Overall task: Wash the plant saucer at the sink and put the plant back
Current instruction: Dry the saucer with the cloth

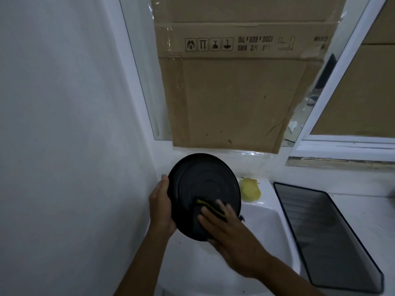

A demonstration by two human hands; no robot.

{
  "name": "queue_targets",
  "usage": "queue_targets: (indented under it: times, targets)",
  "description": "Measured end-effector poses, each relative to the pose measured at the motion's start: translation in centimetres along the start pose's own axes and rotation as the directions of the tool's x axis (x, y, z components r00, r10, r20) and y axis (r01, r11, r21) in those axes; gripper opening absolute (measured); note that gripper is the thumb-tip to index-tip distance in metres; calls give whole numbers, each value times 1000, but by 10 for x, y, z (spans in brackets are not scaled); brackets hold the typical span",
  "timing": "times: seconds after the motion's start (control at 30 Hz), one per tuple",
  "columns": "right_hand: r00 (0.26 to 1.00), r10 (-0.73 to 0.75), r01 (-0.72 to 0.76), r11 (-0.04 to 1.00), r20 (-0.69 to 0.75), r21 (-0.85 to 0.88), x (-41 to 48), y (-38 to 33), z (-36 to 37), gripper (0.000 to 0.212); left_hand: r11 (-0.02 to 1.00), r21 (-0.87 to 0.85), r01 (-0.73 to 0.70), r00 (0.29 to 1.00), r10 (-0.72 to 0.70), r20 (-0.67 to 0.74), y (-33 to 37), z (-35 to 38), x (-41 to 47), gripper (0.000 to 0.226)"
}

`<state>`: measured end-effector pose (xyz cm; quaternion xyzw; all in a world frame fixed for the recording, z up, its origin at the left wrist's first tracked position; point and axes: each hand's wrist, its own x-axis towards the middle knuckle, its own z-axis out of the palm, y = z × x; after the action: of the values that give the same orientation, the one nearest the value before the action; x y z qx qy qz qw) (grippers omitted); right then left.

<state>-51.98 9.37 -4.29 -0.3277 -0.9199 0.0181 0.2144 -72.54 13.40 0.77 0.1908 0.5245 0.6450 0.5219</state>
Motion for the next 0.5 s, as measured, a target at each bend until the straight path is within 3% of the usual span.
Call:
queue_targets:
  times: [0.07,0.13,0.2,0.23,0.3,0.33,0.4,0.47,0.5]
  targets:
    - [990,139,-138,989,-18,52,-15,15,-6,53,1000,-11,-5,1000,5,5,1,-7,3,42]
    - [901,428,-379,854,-69,357,-9,28,-16,52,999,34,-10,999,9,38,-3,-9,1,43]
    - [714,697,-493,572,-72,656,10,38,-26,46,995,87,-47,996,40,83,-8,-9,-2,41]
    - [622,783,-477,401,-23,782,19,42,-32,38,991,109,-80,992,68,105,-9,-10,-4,38]
    - [521,843,-367,79,135,927,32,50,-42,27,978,139,-155,980,135,144,-10,-11,-5,34]
    - [497,848,-323,-18,186,946,34,53,-47,26,965,170,-200,973,175,151,-8,-13,-5,34]
    - [491,850,-259,-68,192,964,31,54,-57,27,929,254,-268,958,231,168,-3,-14,-5,40]
    - [522,849,-207,34,81,978,28,47,-64,29,925,314,-216,966,155,206,2,-13,-3,37]
    - [542,840,-181,116,1,977,27,42,-67,30,937,326,-123,975,54,214,4,-13,-2,34]
